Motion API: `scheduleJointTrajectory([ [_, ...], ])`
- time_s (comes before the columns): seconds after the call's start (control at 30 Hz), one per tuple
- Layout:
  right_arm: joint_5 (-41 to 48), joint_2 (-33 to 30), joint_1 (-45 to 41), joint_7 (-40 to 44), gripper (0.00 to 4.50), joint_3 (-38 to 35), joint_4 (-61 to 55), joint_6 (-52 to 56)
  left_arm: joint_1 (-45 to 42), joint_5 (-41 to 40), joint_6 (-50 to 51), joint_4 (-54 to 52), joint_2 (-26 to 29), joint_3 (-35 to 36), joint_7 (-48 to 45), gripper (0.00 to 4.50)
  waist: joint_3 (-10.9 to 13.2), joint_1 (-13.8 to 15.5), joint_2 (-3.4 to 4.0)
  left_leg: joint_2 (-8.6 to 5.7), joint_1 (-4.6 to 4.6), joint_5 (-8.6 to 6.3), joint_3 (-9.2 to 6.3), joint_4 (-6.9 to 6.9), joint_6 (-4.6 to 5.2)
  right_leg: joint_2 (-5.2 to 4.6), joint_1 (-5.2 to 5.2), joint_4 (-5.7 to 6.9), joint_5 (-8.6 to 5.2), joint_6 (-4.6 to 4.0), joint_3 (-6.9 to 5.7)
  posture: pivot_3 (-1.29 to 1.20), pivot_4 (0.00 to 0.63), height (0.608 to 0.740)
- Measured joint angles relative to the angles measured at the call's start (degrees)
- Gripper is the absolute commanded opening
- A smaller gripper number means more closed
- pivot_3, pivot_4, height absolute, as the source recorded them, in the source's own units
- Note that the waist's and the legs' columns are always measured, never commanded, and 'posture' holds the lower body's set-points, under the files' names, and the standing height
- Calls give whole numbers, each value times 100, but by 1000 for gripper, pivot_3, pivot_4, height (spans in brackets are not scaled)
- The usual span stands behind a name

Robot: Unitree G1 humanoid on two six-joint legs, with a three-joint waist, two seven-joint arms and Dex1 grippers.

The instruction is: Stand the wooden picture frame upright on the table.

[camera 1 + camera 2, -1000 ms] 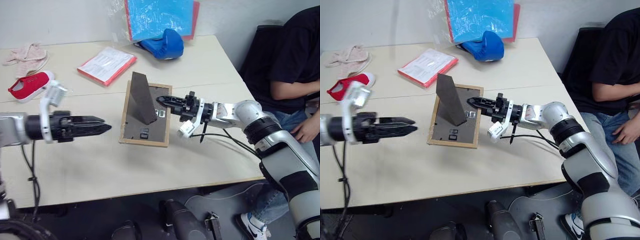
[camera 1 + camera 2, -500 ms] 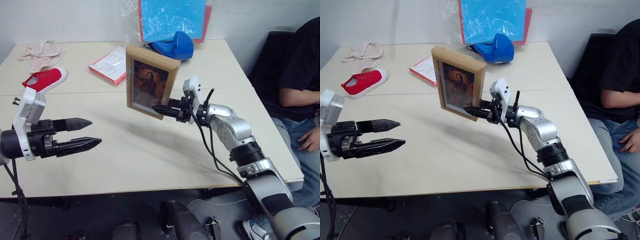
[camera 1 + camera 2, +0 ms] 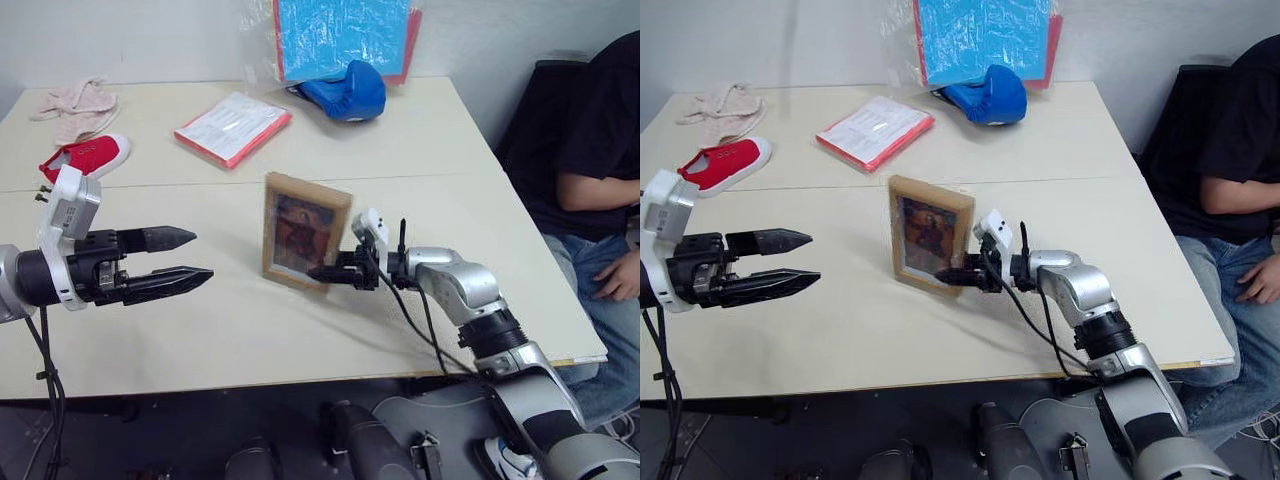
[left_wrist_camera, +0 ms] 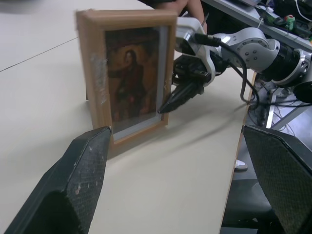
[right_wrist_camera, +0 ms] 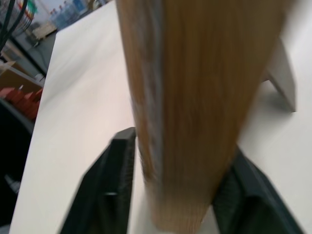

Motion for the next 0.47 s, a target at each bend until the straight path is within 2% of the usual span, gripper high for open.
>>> scheduleJointTrajectory([
  [0.07, -33, -217, 28, 87, 3482, 2, -248, 194, -2, 9, -100, 13, 45, -93, -55, 4500, 1, 4, 1, -1, -1, 0, 0, 1, 0, 0, 0, -2, 1, 1, 0, 0, 150, 740],
  [0.17, -127, -913, 30, 385, 3482, -49, -813, 227, -32, 39, -250, 44, 87, -230, -151, 4500, 2, 38, 4, -3, -2, -1, -3, -3, 1, 0, 0, -9, 1, 2, 0, 0, 150, 740],
  [0.23, -33, -1802, 41, 921, 3482, -178, -1303, 368, -174, 26, -326, 122, 129, -302, -210, 4500, 11, 91, 13, -7, -6, -2, -4, -6, 4, 0, 0, -19, 3, 7, 0, 0, 150, 740],
  [0.3, 217, -2829, 48, 1555, 3482, -667, -1597, 574, -249, 30, -430, 259, 227, -303, -295, 4500, 13, 144, 16, -8, -4, -4, -4, -9, 8, 0, 2, -24, 3, 7, -1, 0, 150, 740],
  [0.37, 439, -3547, 78, 2055, 3482, -1137, -1686, 713, -337, 40, -529, 310, 330, -310, -409, 4500, 11, 160, 13, -8, 2, -5, -5, -14, 11, 1, 8, -31, 2, 8, -1, 0, 150, 740],
  [0.47, 688, -3917, 177, 2392, 3482, -1475, -1734, 875, -461, 43, -638, 430, 446, -308, -508, 4500, 10, 125, 9, -8, 19, -7, 1, -19, 14, 2, 23, -33, 2, 8, 2, 0, 150, 740],
])
